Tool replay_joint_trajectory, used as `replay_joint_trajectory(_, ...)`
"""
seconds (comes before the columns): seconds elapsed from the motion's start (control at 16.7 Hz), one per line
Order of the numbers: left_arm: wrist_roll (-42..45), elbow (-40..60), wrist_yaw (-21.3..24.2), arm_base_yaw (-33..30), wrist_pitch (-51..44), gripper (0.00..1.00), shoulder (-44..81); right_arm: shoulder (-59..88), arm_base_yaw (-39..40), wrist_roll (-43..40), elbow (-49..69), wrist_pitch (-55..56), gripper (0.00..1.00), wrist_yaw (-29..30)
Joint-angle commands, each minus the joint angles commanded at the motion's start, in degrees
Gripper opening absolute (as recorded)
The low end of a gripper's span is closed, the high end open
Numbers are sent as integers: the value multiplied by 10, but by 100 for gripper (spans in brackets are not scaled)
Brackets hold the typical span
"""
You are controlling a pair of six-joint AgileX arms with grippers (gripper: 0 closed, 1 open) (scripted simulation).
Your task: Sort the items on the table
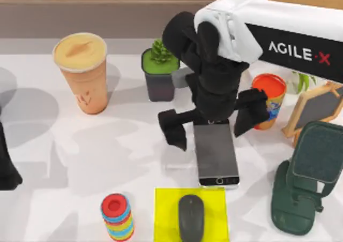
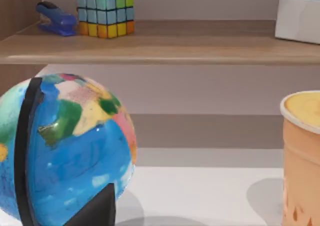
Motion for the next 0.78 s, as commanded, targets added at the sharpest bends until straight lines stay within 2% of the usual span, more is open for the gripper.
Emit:
replay_joint_trajectory(0.12, 0, 0, 0, 0, 0, 100, 0, 1, -11, 65, 8, -6, 100, 0)
replay_joint_trajectory(0.3, 0, 0, 0, 0, 0, 100, 0, 1, -22, 115, 14, -11, 100, 1)
replay_joint_trajectory(0.78, 0, 0, 0, 0, 0, 100, 0, 3, -22, 121, 5, -1, 100, 1)
